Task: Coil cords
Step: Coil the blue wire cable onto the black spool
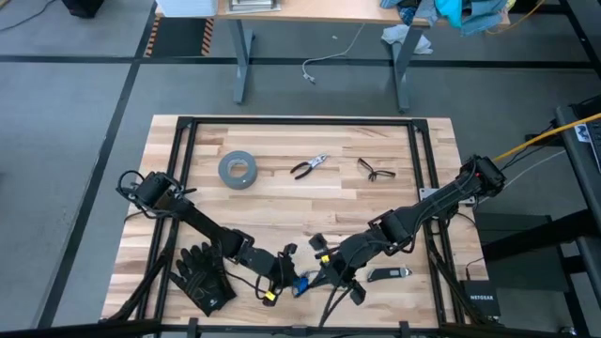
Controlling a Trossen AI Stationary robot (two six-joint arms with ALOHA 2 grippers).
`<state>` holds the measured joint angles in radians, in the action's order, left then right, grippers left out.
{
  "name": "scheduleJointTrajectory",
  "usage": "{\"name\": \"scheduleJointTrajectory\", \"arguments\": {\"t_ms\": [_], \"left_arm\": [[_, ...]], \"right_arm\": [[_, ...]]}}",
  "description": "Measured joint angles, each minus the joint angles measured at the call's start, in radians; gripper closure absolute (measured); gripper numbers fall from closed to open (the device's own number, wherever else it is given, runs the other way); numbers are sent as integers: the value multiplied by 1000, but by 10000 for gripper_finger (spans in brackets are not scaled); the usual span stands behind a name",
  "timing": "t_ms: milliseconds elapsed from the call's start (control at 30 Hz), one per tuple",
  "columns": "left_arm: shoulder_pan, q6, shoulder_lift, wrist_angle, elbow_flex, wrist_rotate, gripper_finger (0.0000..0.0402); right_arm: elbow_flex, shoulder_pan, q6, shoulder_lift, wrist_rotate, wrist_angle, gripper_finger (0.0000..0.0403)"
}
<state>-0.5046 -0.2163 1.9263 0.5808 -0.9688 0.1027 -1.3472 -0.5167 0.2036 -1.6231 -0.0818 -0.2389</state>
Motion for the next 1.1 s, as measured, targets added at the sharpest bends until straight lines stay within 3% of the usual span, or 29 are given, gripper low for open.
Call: {"name": "scheduleJointTrajectory", "arguments": {"t_ms": [300,700,1100], "left_arm": [[-5,-16,-39,-117,0,3,401],[-32,-32,-161,-263,0,22,401],[-45,-35,-228,-304,0,33,402]], "right_arm": [[1,-1,-77,11,39,-139,402],[1,0,-125,11,167,-205,402],[1,0,-184,10,164,-256,402]]}}
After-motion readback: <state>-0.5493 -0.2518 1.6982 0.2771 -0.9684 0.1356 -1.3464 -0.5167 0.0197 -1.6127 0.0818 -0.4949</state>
